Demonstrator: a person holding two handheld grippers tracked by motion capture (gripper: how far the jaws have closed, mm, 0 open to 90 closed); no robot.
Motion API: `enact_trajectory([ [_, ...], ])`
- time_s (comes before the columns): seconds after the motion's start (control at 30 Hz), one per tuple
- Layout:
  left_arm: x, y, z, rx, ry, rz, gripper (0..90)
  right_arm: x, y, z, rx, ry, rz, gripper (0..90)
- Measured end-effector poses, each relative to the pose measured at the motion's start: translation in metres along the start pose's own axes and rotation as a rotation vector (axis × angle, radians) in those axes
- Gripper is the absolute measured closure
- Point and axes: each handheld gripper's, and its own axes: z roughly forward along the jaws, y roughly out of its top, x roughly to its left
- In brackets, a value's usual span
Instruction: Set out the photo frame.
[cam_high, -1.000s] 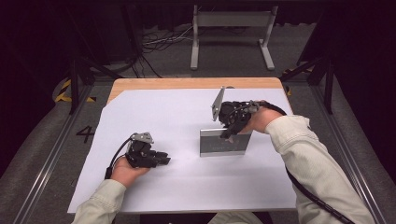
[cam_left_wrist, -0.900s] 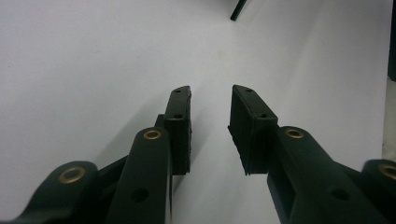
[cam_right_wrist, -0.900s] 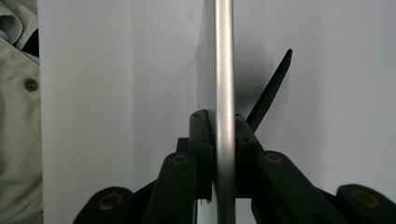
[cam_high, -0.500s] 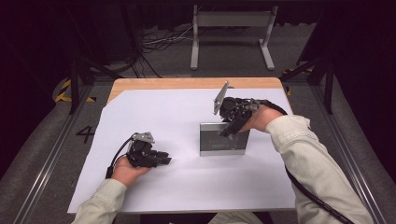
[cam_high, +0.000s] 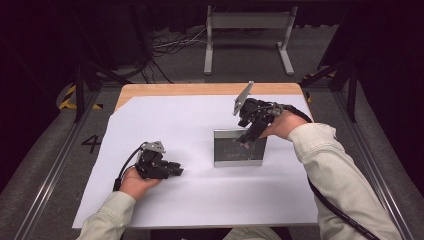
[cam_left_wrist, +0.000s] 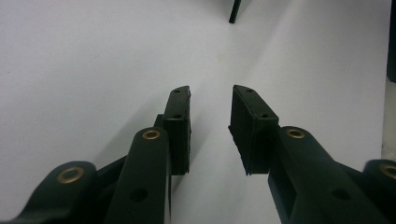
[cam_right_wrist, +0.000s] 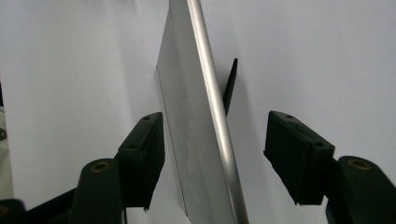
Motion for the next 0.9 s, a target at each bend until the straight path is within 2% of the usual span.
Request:
enact_trajectory([
  [0.07,0.0,0.001,0.0,-0.002,-0.002,-0.002,68.3,-0.002,-0.005,-0.003,-0.012,-0.021,0.017,37.4],
  [0.33,0.006,0.006,-0.002,-0.017,-0.001,-0.006,67.8,-0.005,-0.025,-0.015,-0.021,-0.055,0.068,35.6],
  [0.5,0.01,0.006,-0.004,-0.025,0.013,-0.014,67.2,-0.007,-0.039,-0.024,-0.047,-0.073,0.093,34.8],
  [0.9,0.022,-0.002,-0.017,-0.067,0.047,-0.062,65.7,-0.007,-0.066,-0.038,-0.084,-0.097,0.14,33.1],
])
